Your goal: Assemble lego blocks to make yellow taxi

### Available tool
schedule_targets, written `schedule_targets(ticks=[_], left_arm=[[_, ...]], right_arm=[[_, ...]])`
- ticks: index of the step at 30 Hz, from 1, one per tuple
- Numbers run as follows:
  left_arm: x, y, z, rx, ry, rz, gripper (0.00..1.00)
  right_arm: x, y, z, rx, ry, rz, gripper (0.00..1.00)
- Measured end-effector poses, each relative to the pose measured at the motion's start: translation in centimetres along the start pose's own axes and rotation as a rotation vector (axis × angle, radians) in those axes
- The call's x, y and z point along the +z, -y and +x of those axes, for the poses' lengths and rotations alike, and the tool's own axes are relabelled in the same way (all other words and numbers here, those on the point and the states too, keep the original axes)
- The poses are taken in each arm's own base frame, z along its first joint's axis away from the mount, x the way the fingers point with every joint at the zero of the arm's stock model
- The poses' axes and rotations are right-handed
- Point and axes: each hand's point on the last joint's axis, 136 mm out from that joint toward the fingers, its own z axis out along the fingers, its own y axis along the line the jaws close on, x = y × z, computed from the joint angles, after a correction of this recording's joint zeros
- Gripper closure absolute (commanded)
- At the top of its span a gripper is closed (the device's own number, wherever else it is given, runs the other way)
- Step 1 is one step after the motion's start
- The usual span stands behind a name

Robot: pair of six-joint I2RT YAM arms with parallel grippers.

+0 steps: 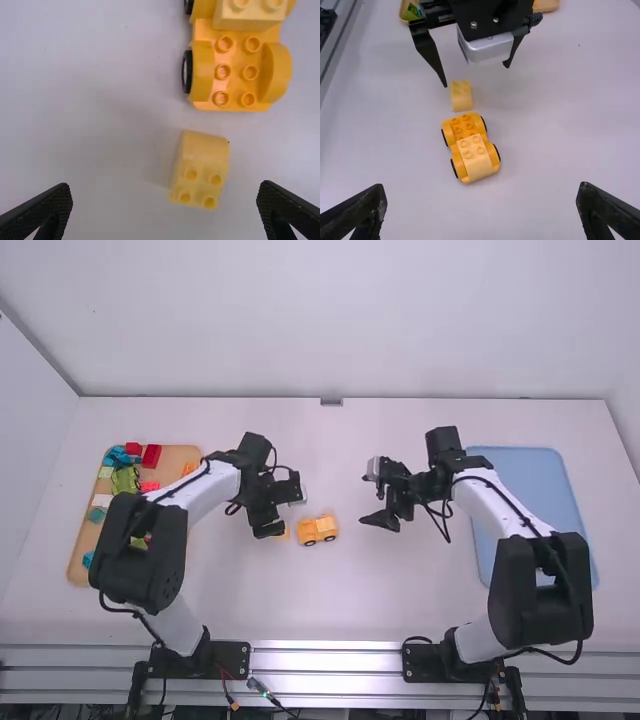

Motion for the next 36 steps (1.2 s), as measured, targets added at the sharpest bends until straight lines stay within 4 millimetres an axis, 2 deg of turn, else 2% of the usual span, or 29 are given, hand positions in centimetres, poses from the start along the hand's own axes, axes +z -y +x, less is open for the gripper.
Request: schedule_targets(ticks=[7,16,24,30,36], left_arm=[[1.1,0.9,1.0,-0.005,-0.014,0.013,0.01],[1.1,0.7,1.0,-0.002,-0.013,0.002,0.01],[1.5,-0.1,0.5,0.014,0.014,-0.039,0.01],[2.7,1.1,1.6,0.019,0.002,-0.021,0.01],[2.7,1.2,1.5,0.028,0.009,-0.017,0.00]], right_arm=[[0.0,2.6,0.4,0.039,-0.030,0.115,0.01],[0.2,0.6,0.8,0.000,-0.024,0.190,0.01],[0.0,1.1,0.3,0.019,0.001,0.233,0.01],[0.0,1.1,0.3,0.031,0.003,0.233,0.01],[0.0,1.2,0.3,0.035,0.004,0.234,0.01]])
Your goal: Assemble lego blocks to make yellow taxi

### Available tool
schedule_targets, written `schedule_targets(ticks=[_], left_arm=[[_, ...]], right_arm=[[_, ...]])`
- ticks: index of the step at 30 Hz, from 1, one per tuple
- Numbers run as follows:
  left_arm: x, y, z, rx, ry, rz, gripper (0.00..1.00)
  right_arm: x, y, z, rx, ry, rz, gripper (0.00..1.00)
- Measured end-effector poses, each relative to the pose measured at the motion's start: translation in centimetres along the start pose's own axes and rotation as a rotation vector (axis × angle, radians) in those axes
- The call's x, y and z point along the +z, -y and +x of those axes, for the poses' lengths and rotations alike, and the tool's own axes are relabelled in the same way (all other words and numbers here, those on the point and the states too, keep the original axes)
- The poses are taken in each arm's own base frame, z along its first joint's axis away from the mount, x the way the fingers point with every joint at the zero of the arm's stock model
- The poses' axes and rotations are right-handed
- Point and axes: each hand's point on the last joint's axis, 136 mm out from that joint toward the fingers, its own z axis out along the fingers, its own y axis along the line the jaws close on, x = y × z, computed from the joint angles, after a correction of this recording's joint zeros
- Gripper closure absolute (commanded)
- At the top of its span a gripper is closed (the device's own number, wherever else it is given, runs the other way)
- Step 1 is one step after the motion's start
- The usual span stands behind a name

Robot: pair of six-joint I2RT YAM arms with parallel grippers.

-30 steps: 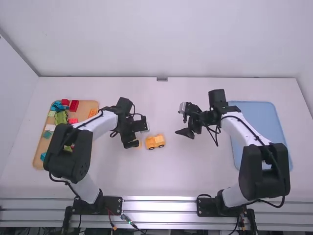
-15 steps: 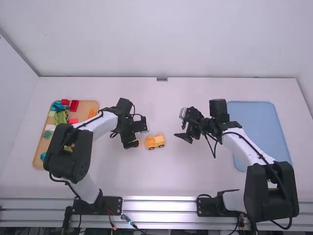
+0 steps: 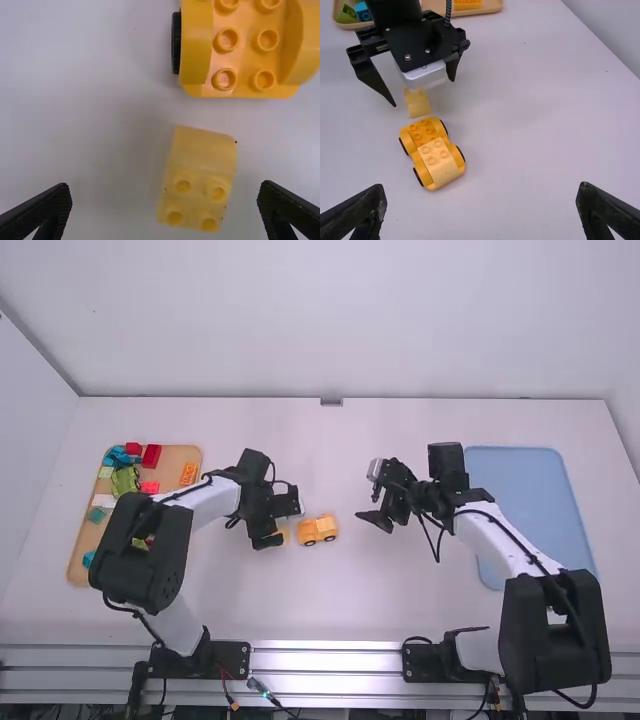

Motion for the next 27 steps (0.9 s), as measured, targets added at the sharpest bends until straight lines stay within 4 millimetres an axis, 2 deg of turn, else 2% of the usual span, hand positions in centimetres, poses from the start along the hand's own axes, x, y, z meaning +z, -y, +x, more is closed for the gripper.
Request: schedule_targets(ticks=[8,15,22,23,27], left_arm=[[0.6,0.5,0.0,-0.006,0.010,0.034,0.05],[0.6,0.6,0.0,-0.008,0.012,0.038,0.22],[0.9,1.1,0.3,-0.014,-0.002,0.061,0.27],[1.1,1.3,0.5,-0.018,-0.009,0.072,0.31],[1.2,1.3,0.6,-0.019,-0.010,0.075,0.37]], right_arm=[[0.0,0.0,0.0,0.004,0.000,0.000,0.01],[0.0,0.0,0.0,0.006,0.000,0.000,0.01],[0.0,0.0,0.0,0.008,0.000,0.000,0.01],[0.0,0.0,0.0,0.004,0.000,0.000,0.01],[0.0,0.0,0.0,0.005,0.001,-0.001,0.01]])
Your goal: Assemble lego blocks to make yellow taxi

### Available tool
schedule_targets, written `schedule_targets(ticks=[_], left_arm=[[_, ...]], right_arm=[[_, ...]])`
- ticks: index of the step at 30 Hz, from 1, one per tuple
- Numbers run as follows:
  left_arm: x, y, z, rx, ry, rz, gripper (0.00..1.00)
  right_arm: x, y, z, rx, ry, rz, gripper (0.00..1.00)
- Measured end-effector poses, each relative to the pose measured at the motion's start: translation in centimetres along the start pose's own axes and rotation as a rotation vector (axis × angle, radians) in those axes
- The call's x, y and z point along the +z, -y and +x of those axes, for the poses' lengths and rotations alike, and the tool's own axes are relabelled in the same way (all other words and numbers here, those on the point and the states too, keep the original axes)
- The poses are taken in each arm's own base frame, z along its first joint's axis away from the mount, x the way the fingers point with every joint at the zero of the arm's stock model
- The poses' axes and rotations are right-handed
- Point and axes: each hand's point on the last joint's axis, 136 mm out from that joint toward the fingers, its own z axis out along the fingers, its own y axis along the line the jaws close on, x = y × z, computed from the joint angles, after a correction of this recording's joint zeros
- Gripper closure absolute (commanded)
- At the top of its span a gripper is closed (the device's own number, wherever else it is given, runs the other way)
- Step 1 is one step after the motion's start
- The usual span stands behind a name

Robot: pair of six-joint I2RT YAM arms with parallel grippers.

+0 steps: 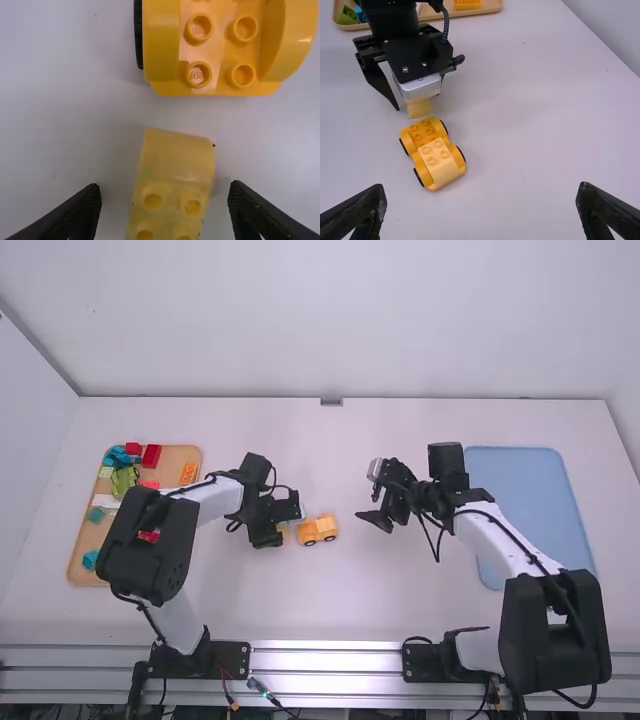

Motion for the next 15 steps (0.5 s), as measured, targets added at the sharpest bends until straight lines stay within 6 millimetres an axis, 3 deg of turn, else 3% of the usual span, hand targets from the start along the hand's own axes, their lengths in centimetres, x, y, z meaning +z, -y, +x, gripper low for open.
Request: schedule_targets(ticks=[2,4,6,11,15], left_arm=[[0.0,0.0,0.0,0.000,-0.001,0.001,0.42],[0.0,0.0,0.0,-0.005,-0.002,0.001,0.62],[0.0,0.0,0.0,0.001,0.000,0.002,0.74],[0.0,0.0,-0.1,-0.027,0.003,0.001,0.73],[0.0,-0.1,-0.2,-0.100,0.009,-0.001,0.82]], right_arm=[[0.0,0.0,0.0,0.002,0.000,0.000,0.01],[0.0,0.0,0.0,0.003,0.000,0.000,0.01],[0.0,0.0,0.0,0.002,0.000,0.001,0.01],[0.0,0.4,-0.4,-0.012,0.012,0.015,0.01],[0.0,1.2,-1.1,-0.026,0.038,0.043,0.01]])
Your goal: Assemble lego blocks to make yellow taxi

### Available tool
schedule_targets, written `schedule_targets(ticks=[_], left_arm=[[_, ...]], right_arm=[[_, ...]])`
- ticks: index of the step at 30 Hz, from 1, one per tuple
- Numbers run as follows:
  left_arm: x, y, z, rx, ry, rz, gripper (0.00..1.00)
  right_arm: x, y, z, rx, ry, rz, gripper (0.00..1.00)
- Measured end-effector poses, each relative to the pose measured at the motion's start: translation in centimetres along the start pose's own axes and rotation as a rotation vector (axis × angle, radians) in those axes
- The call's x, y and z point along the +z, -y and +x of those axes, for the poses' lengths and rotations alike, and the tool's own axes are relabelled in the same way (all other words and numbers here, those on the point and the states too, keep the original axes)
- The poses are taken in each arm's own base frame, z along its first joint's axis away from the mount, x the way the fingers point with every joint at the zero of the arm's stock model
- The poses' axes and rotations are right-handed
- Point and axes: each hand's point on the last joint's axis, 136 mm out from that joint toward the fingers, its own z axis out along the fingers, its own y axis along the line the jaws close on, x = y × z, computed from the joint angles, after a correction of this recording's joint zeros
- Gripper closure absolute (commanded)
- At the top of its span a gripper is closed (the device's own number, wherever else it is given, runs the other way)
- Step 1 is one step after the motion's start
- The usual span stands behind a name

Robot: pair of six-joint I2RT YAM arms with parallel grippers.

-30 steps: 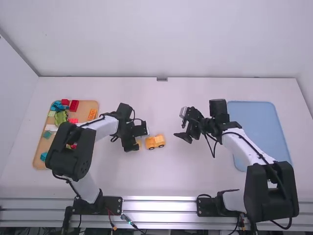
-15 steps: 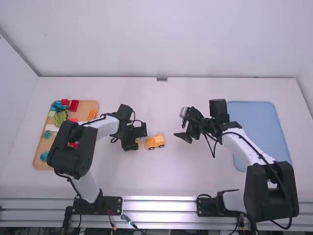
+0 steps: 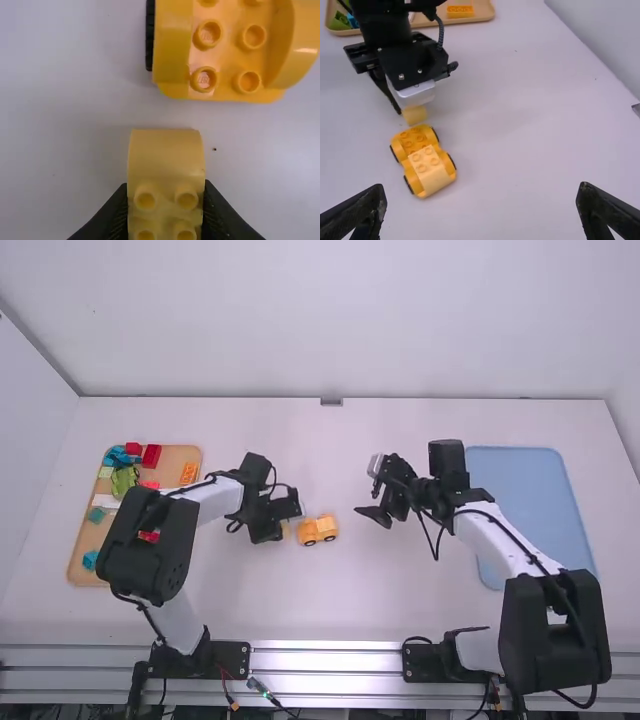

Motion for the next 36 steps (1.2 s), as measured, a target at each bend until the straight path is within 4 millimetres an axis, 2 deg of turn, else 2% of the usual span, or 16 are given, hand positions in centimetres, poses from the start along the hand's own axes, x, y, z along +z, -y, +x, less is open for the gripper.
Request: schedule_targets(ticks=[2,3,5,8,10,11,13,17,19,20,21,23,28,29,31,36], left_arm=[[0.0,-0.2,-0.1,-0.049,0.003,-0.007,0.85],[0.0,-0.5,-0.2,-0.101,0.005,-0.024,0.98],[0.0,-1.1,-0.1,-0.184,0.002,-0.049,0.98],[-0.2,-2.2,0.5,-0.403,-0.024,-0.113,0.98],[-0.6,-3.2,1.5,-0.648,-0.059,-0.191,0.98],[-0.6,-3.2,1.7,-0.677,-0.065,-0.201,0.98],[-1.0,-3.7,2.7,-0.935,-0.079,-0.269,0.98],[-1.2,-4.2,3.4,-1.381,-0.029,-0.347,0.98],[-1.3,-4.3,3.4,-1.531,0.000,-0.359,0.98],[-1.3,-4.3,3.4,-1.661,0.024,-0.362,0.98],[-1.2,-4.2,3.2,-1.786,0.048,-0.354,0.94],[-1.1,-3.9,2.9,-1.941,0.076,-0.333,0.93],[-0.7,-2.0,2.0,-2.405,0.068,-0.210,0.98],[-0.7,-2.0,2.0,-2.405,0.068,-0.210,0.98],[-0.6,-1.2,1.5,-2.559,0.051,-0.155,0.97],[-0.5,-0.5,1.2,-2.725,0.023,-0.116,0.93]], right_arm=[[0.0,0.3,-0.3,-0.001,0.011,0.012,0.01],[0.0,0.7,-0.6,-0.003,0.023,0.025,0.01],[0.0,1.0,-1.0,-0.002,0.034,0.035,0.01],[0.0,1.2,-1.1,0.012,0.040,0.041,0.01],[0.0,1.2,-1.1,0.026,0.039,0.040,0.01],[0.0,1.1,-1.1,0.030,0.040,0.040,0.01],[-0.1,1.2,-1.1,0.035,0.040,0.040,0.01],[0.0,1.0,-1.2,0.044,0.041,0.036,0.01],[0.2,0.9,-1.3,0.047,0.041,0.031,0.01],[0.3,0.7,-1.3,0.048,0.042,0.026,0.01],[0.4,0.6,-1.4,0.048,0.042,0.022,0.01],[0.4,0.5,-1.5,0.046,0.043,0.019,0.01],[0.5,0.4,-1.5,0.049,0.043,0.017,0.01],[0.5,0.4,-1.5,0.049,0.043,0.017,0.01],[0.5,0.5,-1.5,0.050,0.043,0.018,0.01],[0.5,0.4,-1.5,0.050,0.043,0.017,0.01]])
